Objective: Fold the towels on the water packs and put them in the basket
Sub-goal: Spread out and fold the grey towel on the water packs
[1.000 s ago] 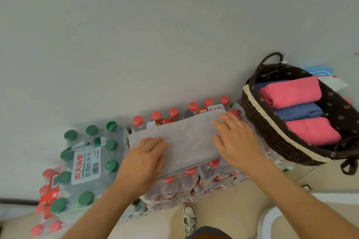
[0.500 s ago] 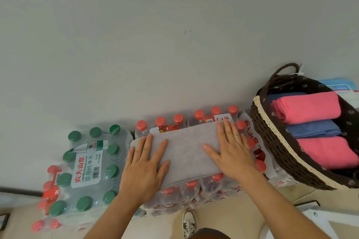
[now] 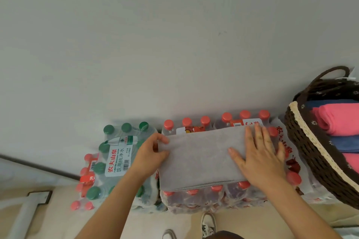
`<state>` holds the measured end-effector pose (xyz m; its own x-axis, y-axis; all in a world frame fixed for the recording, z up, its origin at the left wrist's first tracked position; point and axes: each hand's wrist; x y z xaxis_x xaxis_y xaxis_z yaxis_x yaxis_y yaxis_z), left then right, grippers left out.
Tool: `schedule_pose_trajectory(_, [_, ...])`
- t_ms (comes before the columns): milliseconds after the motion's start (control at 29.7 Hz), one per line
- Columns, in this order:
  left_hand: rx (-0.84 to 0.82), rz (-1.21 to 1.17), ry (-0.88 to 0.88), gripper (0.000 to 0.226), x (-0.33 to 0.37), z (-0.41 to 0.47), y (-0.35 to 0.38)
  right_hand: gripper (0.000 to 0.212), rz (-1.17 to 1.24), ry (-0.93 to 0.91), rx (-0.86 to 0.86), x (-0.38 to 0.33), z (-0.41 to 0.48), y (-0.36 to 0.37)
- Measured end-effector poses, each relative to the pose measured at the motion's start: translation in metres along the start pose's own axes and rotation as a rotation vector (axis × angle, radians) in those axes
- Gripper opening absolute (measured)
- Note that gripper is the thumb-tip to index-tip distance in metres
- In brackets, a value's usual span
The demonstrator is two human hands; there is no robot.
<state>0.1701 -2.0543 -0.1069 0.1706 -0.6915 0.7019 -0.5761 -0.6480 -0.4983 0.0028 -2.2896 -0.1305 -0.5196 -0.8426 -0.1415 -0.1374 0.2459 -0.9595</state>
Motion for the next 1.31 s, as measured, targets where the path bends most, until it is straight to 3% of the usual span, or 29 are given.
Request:
schedule_pose_trajectory(67, [-0.096, -0.047, -0.012, 0.016, -0.002, 0.002, -0.007, 0.075, 0.007, -0.038, 0.094, -0.021, -0.004, -0.003])
schedule_pose_trajectory(168, [-0.216, -0.089, -0.025, 0.035, -0.004, 0.005, -0.014, 0.072, 0.077, -0.169, 0.216, -0.073, -0.013, 0.003])
schedule_pose_trajectory(303, [-0.327, -0.091, 0.048, 0.059, -0.012, 0.008, -0.023, 0.078, 0.11, -0.244, 0.148, -0.142, -0.028, 0.026])
schedule_pose_trajectory(438, [-0.097, 0.412, 0.514, 0.051, -0.019, 0.011, -0.026, 0.093, 0.144, -0.113, 0.149, -0.188, -0.039, 0.039])
schedule_pose_trajectory(572, [0.031, 0.61, 0.919, 0.03, -0.021, 0.018, -0.026, 0.097, 0.183, 0.009, 0.172, -0.212, -0.037, 0.039])
schedule_pose_trajectory(707, [0.23, 0.838, 1.157, 0.008, -0.023, 0.027, -0.03, 0.07, 0.226, 0.063, 0.324, -0.219, -0.043, 0.037])
schedule_pose_trajectory(841, [0.1, 1.006, 1.386, 0.031, -0.026, 0.037, -0.039, 0.053, 0.225, 0.067, 0.357, -0.223, -0.055, 0.04])
schedule_pose_trajectory(942, [-0.071, 1.056, 1.42, 0.037, -0.027, 0.04, -0.048, 0.032, 0.177, -0.062, 0.301, -0.22, -0.067, 0.04])
schedule_pose_trajectory(1043, [-0.224, 1.045, 1.376, 0.022, -0.035, 0.032, -0.066, 0.006, 0.399, -0.143, 0.11, -0.209, -0.078, 0.017])
schedule_pose_trajectory(1178, [-0.385, 0.998, 1.286, 0.025, -0.041, 0.029, -0.082, 0.021, 0.789, -0.119, -0.059, -0.19, -0.078, 0.002])
schedule_pose_trajectory(1313, [-0.572, 0.756, 1.051, 0.035, -0.026, 0.027, -0.089, 0.014, 0.994, -0.048, -0.09, -0.176, -0.082, 0.006])
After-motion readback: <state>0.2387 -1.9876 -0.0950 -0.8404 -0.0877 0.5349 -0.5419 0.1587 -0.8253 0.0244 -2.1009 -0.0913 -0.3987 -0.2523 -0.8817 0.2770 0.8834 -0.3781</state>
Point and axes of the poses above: each hand's wrist, its own z-axis towards the middle knuckle, its own y-axis out of the palm, x = y × z, and after that the axes turned 9 degrees about -y, right-handed
